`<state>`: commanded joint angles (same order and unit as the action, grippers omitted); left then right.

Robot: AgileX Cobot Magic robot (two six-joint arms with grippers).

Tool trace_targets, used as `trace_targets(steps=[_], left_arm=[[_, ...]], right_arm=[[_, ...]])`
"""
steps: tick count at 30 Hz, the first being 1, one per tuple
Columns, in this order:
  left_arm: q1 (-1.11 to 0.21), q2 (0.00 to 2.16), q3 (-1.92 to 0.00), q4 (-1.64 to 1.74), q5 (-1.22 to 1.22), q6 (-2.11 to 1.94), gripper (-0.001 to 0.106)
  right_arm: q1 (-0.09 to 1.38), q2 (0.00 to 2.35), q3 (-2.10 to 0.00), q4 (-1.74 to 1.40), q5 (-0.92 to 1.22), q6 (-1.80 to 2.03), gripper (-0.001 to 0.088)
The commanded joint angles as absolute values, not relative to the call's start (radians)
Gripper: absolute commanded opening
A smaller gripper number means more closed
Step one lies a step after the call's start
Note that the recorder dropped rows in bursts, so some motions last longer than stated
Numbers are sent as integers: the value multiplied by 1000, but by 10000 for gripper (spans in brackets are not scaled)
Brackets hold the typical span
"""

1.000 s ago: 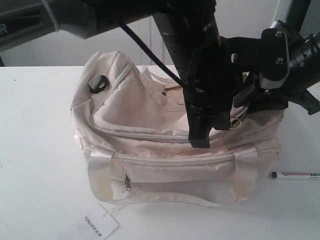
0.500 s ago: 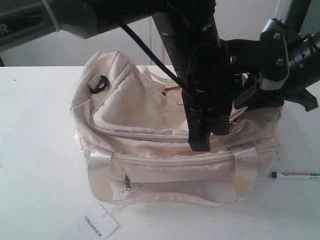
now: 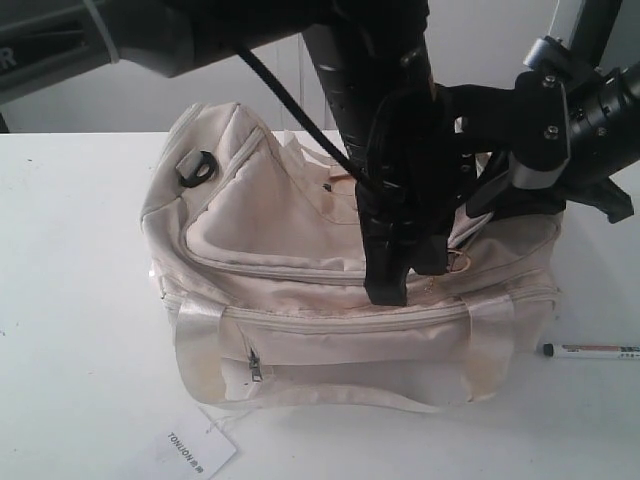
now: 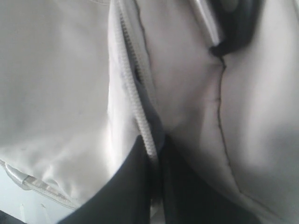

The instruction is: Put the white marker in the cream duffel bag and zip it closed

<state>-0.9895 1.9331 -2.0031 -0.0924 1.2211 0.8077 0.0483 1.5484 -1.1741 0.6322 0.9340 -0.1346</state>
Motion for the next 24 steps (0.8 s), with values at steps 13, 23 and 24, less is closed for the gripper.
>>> trace_targets(steps=[13, 23, 24], left_arm=[[-990, 1944, -1907, -15, 1221, 870, 0], [-990, 1944, -1905, 76, 1221, 834, 0], [-990, 1944, -1905, 76, 1221, 825, 0]], right_arm=[[48, 1547, -1176, 632, 891, -137, 2], [48, 1547, -1176, 610, 877, -189, 2], [48, 1547, -1176, 606, 873, -191, 2]])
